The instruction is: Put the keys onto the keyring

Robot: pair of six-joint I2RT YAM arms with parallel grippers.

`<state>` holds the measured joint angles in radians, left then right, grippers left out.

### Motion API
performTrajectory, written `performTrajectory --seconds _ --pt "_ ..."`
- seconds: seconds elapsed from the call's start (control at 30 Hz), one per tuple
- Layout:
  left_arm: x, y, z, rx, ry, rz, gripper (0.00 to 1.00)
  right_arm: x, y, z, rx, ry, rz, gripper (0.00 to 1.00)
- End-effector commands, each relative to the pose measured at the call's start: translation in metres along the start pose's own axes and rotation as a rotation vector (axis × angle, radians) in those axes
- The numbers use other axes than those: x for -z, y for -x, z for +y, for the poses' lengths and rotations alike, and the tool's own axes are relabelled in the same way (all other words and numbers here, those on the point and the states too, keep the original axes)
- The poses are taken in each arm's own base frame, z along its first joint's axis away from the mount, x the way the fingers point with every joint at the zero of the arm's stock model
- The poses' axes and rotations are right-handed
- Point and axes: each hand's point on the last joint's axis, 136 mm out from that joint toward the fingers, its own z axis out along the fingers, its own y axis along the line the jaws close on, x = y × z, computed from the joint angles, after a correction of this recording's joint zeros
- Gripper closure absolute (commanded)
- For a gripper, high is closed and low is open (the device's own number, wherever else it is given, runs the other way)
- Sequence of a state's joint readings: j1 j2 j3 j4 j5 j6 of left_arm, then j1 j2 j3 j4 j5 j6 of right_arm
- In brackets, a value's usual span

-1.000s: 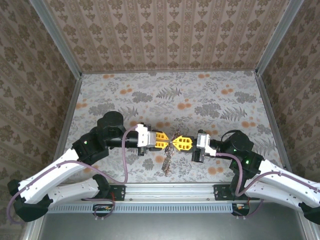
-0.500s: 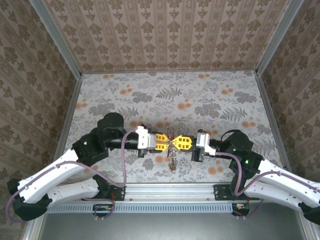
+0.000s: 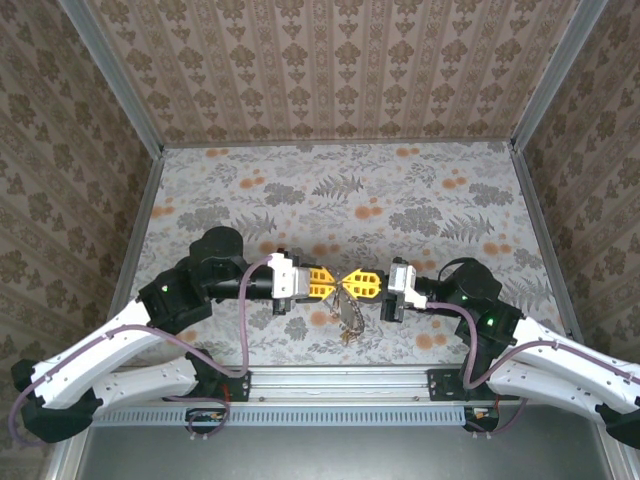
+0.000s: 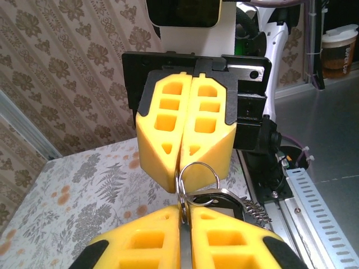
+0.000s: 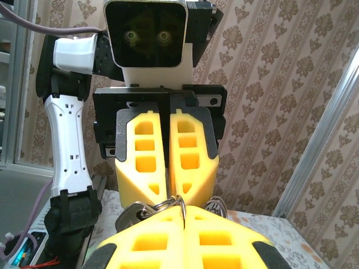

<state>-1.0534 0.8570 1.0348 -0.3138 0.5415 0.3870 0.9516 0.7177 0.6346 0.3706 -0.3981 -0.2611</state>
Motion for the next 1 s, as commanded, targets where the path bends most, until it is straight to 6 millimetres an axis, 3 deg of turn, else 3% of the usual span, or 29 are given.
performTrajectory --seconds 0.0,0.13,0.2,0.37,0.5,0.67,0.77,0.97 --pt "0.008 0.023 -0.001 -0.057 0.006 -0.05 0.9 0.001 0.02 -0.014 0.023 -0.056 -0.054 1.0" --pt "0.003 0.022 0.007 -0.072 0.035 -0.049 0.92 0.001 0.018 -0.011 0.016 -0.038 -0.046 1.0" --pt "0.001 0.021 0.011 -0.076 0.051 -0.042 0.99 -0.001 0.015 -0.011 0.012 -0.034 -0.035 1.0" --pt "0.001 0.019 0.012 -0.091 0.064 -0.036 1.0 -0.001 0.006 -0.016 -0.003 -0.064 0.015 1.0" --pt "0.003 0.011 0.017 -0.109 0.107 0.002 1.0 0.003 -0.001 -0.024 -0.027 -0.109 0.067 0.72" --pt "0.001 0.002 0.02 -0.124 0.116 0.045 1.0 0.012 -0.001 -0.03 -0.091 -0.143 0.112 0.57" --pt "-0.002 -0.004 0.023 -0.131 0.128 0.07 1.0 0.014 -0.002 -0.031 -0.152 -0.15 0.149 0.58" --pt "-0.002 -0.015 0.033 -0.149 0.186 0.114 1.0 0.012 -0.003 -0.03 -0.318 -0.129 0.218 0.7"
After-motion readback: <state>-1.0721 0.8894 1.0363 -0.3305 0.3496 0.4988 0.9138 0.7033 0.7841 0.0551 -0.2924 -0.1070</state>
